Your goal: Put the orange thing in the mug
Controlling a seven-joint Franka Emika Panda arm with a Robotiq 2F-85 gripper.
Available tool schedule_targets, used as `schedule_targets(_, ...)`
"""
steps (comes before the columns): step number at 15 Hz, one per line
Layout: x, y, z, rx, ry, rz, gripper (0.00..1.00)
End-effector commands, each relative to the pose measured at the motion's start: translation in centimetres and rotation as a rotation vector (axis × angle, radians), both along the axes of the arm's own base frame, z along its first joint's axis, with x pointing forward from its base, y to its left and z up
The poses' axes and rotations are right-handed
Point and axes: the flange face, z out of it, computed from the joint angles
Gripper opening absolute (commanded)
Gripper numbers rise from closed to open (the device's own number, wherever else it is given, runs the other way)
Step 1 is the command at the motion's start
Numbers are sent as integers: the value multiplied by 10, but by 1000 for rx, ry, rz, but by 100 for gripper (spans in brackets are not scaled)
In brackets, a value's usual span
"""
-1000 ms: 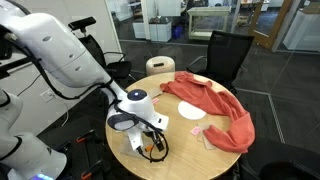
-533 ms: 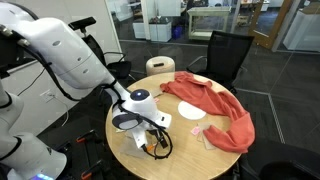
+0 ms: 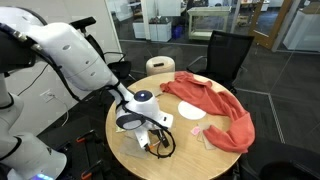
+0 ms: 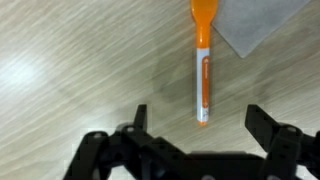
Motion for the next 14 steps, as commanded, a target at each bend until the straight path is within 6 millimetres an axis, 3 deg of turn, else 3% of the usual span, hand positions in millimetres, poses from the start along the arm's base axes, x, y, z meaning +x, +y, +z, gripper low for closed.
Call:
schedule_targets(1,10,3,-7,10,7,-13,74)
schedule_targets(10,29,6,1,13,11,-35,5)
schedule_targets(11,30,5,2,14,8,-36,0)
schedule_targets(14,35,5,9,11,8,-63,3)
